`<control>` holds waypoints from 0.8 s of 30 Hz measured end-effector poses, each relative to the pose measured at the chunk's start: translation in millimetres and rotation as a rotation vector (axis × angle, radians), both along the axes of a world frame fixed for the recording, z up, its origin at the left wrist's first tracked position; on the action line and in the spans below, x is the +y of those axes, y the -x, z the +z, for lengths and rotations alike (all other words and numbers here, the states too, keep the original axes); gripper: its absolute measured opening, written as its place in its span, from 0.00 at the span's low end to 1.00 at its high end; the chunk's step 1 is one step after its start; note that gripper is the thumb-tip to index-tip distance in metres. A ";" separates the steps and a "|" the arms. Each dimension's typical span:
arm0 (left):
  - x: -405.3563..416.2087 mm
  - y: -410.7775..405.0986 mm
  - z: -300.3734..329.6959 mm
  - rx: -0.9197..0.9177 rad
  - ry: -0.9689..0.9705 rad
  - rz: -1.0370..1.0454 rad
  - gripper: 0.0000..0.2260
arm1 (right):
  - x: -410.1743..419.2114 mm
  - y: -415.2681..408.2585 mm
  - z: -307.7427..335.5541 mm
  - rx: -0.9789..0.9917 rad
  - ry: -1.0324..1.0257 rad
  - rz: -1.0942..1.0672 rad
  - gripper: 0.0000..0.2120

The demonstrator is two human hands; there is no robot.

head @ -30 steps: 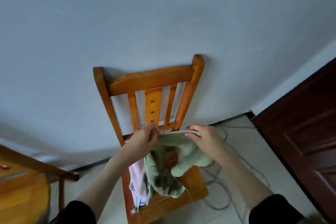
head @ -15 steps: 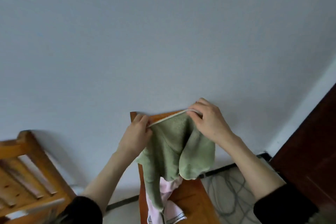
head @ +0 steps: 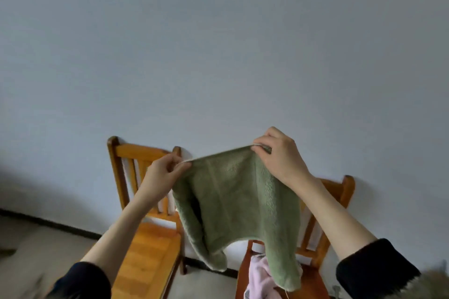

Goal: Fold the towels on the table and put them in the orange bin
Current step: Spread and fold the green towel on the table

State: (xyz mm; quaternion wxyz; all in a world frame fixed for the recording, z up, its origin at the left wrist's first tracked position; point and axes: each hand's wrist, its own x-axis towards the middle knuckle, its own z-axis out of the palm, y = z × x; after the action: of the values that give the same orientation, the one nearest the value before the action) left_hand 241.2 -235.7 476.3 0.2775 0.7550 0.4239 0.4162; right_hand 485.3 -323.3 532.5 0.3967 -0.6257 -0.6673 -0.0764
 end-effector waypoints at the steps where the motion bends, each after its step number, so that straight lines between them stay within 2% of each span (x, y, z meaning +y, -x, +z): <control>1: -1.1 24.3 0.0 0.043 0.001 0.038 0.06 | 8.4 18.9 0.2 0.006 0.007 0.041 0.04; 6: -6.0 147.6 -11.8 0.200 0.027 0.319 0.06 | 51.6 134.1 0.0 0.026 0.038 0.280 0.04; 9: -14.6 223.7 -24.9 0.151 0.082 0.527 0.03 | 75.1 211.9 -2.1 0.000 0.045 0.410 0.04; 11: -21.9 278.8 -30.3 0.109 0.153 0.639 0.08 | 92.5 266.2 -2.1 0.013 0.029 0.465 0.05; 13: -28.2 337.0 -33.4 0.120 0.241 0.664 0.14 | 111.7 320.3 -1.1 0.054 0.011 0.506 0.05; 17: -38.4 449.3 -35.4 0.203 0.286 0.669 0.06 | 143.7 430.5 -4.4 0.070 0.022 0.594 0.06; 20: -45.7 517.3 -33.6 0.250 0.275 0.727 0.09 | 164.2 505.0 -8.5 0.091 0.048 0.640 0.06; 24: -53.5 592.2 -33.9 0.192 0.226 0.875 0.09 | 191.5 590.5 -13.3 0.113 0.115 0.671 0.07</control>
State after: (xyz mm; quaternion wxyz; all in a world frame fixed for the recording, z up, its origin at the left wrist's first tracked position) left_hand -351.0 -289.3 442.4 0.1156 0.5053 0.7693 0.3734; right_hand -105.1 -131.8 519.2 0.4000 -0.3958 -0.8162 0.1306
